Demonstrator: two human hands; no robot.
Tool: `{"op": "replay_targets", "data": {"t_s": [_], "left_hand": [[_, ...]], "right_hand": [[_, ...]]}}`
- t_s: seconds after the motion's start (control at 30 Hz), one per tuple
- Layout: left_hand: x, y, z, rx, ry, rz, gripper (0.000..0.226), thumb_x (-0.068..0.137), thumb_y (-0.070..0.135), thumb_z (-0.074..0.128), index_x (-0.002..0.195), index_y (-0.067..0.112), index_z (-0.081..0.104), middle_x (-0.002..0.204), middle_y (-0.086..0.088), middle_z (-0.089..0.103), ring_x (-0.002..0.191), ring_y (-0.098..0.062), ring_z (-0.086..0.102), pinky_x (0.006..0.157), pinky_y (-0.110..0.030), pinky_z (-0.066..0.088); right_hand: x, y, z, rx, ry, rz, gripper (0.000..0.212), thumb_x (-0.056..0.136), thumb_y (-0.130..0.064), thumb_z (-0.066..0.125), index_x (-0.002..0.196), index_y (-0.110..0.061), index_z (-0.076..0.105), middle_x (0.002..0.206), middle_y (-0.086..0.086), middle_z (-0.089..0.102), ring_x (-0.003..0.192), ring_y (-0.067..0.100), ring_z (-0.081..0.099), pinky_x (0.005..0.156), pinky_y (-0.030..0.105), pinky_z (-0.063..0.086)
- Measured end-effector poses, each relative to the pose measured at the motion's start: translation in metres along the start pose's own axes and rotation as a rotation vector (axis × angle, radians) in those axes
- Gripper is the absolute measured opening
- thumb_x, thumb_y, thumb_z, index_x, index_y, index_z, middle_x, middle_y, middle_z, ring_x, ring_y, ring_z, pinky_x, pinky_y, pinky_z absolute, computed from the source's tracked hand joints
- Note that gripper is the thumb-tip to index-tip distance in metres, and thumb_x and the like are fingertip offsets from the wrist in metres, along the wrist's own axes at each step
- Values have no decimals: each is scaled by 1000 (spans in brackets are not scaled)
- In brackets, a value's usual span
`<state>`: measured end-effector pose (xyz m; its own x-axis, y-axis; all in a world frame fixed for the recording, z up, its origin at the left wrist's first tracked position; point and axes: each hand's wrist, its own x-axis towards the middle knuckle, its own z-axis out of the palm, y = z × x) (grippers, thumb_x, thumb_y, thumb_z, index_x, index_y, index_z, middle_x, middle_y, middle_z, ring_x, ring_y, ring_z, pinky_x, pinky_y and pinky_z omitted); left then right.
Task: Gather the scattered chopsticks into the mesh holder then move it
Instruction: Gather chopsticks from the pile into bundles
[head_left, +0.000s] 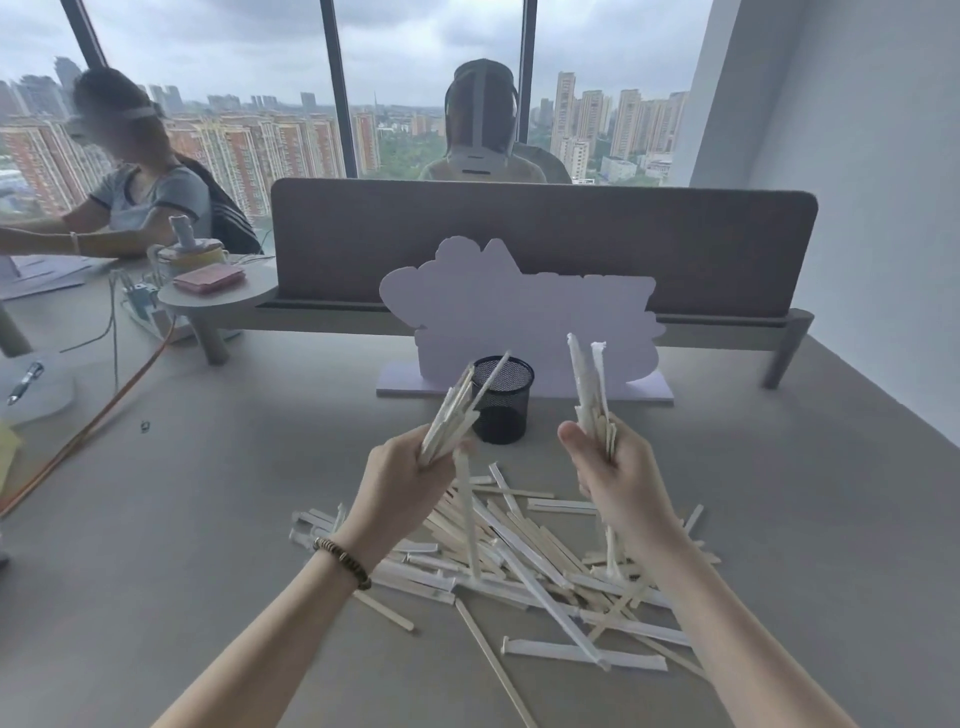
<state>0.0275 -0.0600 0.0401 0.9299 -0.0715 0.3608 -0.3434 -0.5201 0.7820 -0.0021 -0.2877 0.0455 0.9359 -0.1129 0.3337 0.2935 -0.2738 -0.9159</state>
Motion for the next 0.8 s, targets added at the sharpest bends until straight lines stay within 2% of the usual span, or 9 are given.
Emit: {"op": "replay_targets", "data": {"t_s": [0.1,0.2,0.33,0.47,0.57,0.67,0.8], "left_hand": [[2,4,-1,-121,32,-46,51,91,33,67,53,16,37,39,10,38,37,-7,32,42,-23,30],[1,7,-3,-267,51,0,61,88,44,63,49,4,38,35,-2,39,31,-16,36,41,-24,32],[-3,14,0,-347,135,59,64,95,29,63,46,-6,42,34,-6,42,31,-17,39,41,-25,36],[-8,14,7,-348,219,66,58,95,26,64,50,-7,50,41,-11,51,38,-16,47,44,-29,42],[-14,12,11,-385,225,28,49,93,22,66,57,-8,54,48,-16,56,44,-17,51,48,-29,45],[-18,9,11,-437,233,-7,36,92,16,68,67,-6,54,51,-20,56,46,-21,52,50,-28,45],[-18,7,11,-427,213,-42,30,89,14,72,69,-1,55,48,-14,56,45,-20,50,49,-24,43]], "right_hand": [[-1,-3,0,71,49,-6,51,88,-50,63,68,-11,37,47,-7,36,37,11,30,40,24,27],[-3,-8,0,127,93,-17,48,88,-45,63,66,-10,39,44,-6,38,33,13,33,36,25,31],[-7,-11,1,147,125,-60,52,91,-42,62,66,-2,39,44,8,37,35,21,34,38,29,33],[-12,-10,7,163,134,-78,66,88,-53,64,66,4,40,46,11,40,42,21,36,42,30,35],[-15,-6,10,144,149,-65,68,83,-53,67,64,8,43,49,10,44,47,18,41,49,23,39],[-18,-1,12,172,153,-20,59,82,-41,78,69,7,46,49,11,43,45,17,40,47,23,42],[-22,4,12,176,118,34,41,74,-34,81,71,-5,53,48,-1,46,42,16,41,43,24,41]]}}
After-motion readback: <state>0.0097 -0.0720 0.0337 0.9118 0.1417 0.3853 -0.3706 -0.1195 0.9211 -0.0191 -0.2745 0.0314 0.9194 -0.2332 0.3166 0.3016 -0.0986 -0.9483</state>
